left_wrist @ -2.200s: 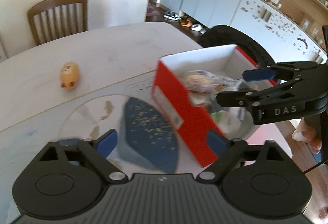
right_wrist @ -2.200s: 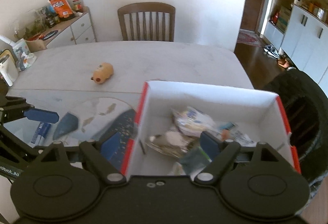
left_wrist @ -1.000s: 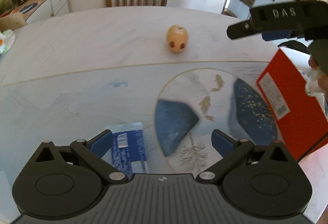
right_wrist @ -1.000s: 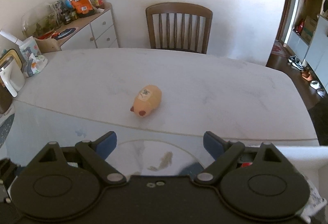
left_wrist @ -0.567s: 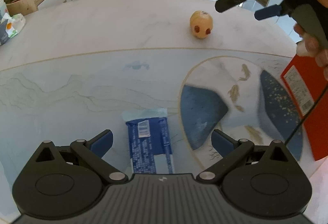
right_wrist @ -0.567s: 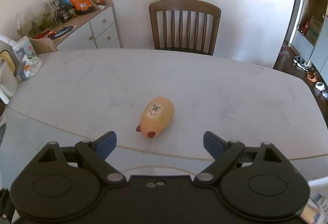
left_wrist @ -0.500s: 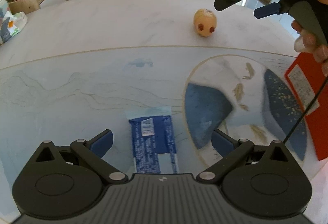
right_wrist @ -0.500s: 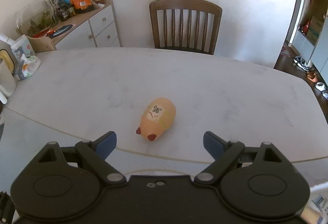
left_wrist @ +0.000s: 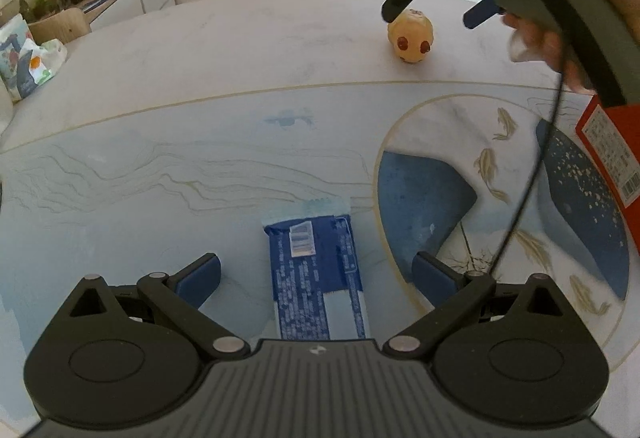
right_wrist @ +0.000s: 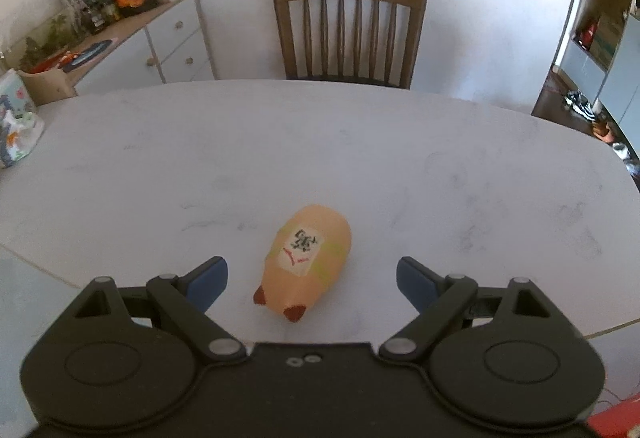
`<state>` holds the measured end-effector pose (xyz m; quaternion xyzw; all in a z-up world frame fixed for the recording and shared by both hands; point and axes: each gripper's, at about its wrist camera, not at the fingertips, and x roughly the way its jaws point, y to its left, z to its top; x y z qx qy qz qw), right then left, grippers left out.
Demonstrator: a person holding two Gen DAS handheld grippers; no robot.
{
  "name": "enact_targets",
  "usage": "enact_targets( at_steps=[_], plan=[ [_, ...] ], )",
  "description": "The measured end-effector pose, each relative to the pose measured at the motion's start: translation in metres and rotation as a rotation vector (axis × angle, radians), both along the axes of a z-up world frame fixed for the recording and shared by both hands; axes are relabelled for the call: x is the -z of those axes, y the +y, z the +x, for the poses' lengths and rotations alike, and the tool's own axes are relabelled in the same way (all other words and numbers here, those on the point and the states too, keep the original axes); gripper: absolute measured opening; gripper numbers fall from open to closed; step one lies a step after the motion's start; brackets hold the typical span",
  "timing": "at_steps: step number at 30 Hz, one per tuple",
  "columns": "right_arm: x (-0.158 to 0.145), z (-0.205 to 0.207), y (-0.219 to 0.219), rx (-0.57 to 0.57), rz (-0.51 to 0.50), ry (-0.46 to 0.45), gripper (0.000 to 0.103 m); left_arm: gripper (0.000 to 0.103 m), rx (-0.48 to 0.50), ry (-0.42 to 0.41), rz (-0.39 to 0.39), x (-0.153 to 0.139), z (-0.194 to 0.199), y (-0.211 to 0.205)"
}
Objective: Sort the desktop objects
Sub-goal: 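Grasp the orange pig toy with right tool while left tool grasps blue pack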
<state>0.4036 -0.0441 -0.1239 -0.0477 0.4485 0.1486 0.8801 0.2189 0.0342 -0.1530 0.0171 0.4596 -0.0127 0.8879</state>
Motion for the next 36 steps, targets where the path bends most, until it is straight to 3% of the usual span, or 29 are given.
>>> enact_targets(
  at_steps=[6,11,16,25,28,36],
  plan=[
    [0.013,0.014,0.009,0.032,-0.021,0.041,0.087,0.102,-0.007,-0.011,0.0,0.001,-0.002,0.0],
    [0.019,0.022,0.008,0.046,-0.039,0.068,0.079,0.099,-0.004,-0.024,-0.001,0.001,-0.006,0.001],
    [0.023,0.022,0.004,0.047,-0.046,0.085,0.077,0.081,0.008,-0.042,0.0,-0.002,-0.009,-0.001],
    [0.031,0.016,0.0,0.064,-0.064,0.085,0.054,0.053,0.04,-0.053,-0.002,-0.006,-0.012,-0.004],
    [0.03,0.018,0.0,0.063,-0.063,0.086,0.051,0.044,0.039,-0.061,-0.002,-0.006,-0.014,-0.003],
    [0.024,0.0,-0.01,0.009,-0.086,0.084,0.049,0.035,0.048,-0.054,-0.013,-0.007,-0.012,0.001]
  ],
)
